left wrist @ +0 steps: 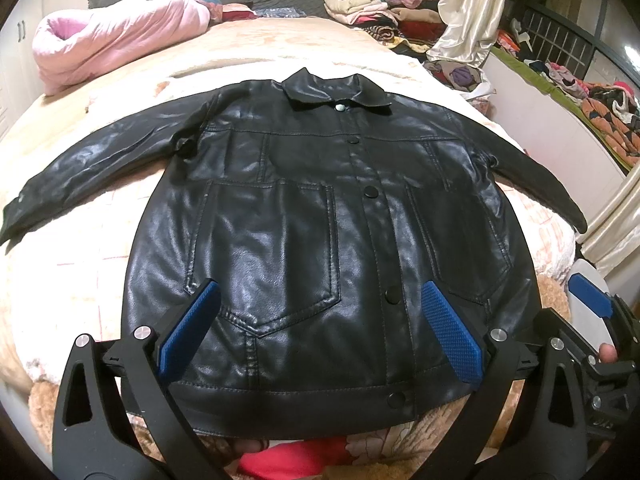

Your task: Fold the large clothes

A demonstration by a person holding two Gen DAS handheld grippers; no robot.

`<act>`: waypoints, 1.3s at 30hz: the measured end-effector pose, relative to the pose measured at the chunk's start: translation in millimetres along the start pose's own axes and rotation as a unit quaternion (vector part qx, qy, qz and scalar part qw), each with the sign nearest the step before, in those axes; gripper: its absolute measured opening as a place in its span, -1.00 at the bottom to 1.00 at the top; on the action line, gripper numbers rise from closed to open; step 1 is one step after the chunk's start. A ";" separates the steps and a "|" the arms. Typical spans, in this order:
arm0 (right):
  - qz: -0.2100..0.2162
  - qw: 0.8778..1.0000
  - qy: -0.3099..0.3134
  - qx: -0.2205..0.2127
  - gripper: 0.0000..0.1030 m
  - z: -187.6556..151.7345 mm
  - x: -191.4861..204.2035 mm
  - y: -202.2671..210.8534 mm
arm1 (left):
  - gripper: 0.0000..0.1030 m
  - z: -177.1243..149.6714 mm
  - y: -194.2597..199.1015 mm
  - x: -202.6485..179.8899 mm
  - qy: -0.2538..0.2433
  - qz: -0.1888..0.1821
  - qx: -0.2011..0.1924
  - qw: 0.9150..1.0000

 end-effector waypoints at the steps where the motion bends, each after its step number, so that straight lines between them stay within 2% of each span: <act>1: 0.000 1.000 0.000 -0.001 0.92 0.1 -0.2 0.0 | 0.82 0.1 -0.1 -0.6 -0.001 0.000 0.000 1.000; 21: -0.007 1.000 0.000 -0.002 0.92 4.5 -5.2 -6.4 | 0.82 4.4 -3.3 -4.7 -0.006 -0.002 0.002 1.000; 39: -0.015 1.000 -0.015 -0.015 0.92 56.1 -24.1 -42.3 | 0.82 57.2 -43.5 -12.6 -0.004 0.002 0.004 1.000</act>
Point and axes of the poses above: each gripper's, at about its wrist camera, not at the fingertips, and y roughly against the way its jaws point, x to its left, z to its top, the point moved 9 cm from there along -y, roughly the way its jaws point, and after that the axes turned 9 degrees about -x, right-handed, at the moved point
